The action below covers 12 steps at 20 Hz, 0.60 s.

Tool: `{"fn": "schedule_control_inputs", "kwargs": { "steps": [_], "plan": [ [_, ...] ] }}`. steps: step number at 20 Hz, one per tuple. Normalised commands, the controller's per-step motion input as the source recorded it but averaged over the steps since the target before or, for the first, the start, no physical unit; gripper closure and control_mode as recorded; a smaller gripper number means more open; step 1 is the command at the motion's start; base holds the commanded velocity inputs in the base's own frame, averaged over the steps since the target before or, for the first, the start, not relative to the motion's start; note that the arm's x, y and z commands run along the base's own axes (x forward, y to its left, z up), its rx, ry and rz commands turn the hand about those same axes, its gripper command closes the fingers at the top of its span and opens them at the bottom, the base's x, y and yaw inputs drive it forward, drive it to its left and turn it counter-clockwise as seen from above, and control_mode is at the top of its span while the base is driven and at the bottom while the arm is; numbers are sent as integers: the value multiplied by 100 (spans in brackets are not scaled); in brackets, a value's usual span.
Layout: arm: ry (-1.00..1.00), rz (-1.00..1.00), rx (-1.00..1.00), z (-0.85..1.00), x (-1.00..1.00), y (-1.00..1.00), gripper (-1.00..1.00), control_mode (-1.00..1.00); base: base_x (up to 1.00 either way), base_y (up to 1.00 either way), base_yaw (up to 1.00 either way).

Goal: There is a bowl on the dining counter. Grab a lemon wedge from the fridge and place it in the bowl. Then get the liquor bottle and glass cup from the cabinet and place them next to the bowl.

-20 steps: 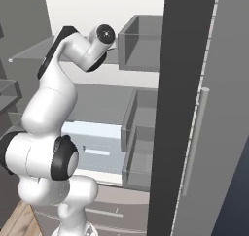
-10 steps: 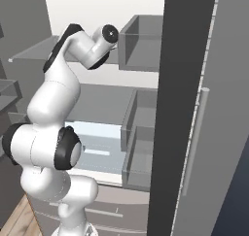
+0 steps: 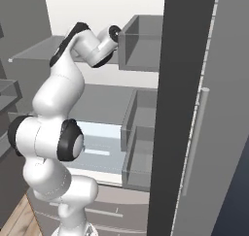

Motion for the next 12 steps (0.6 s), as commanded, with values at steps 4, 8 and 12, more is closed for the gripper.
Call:
{"fn": "schedule_control_inputs", "kwargs": {
  "steps": [4, 8, 12],
  "plan": [
    [2, 0, 0, -4, 12, 43, 100, -100, 0, 0, 0],
    [7, 3, 0, -6, 14, 24, 100, -100, 0, 0, 0],
    [9, 5, 0, -8, 14, 16, 100, -100, 0, 0, 0]
  ]
}}
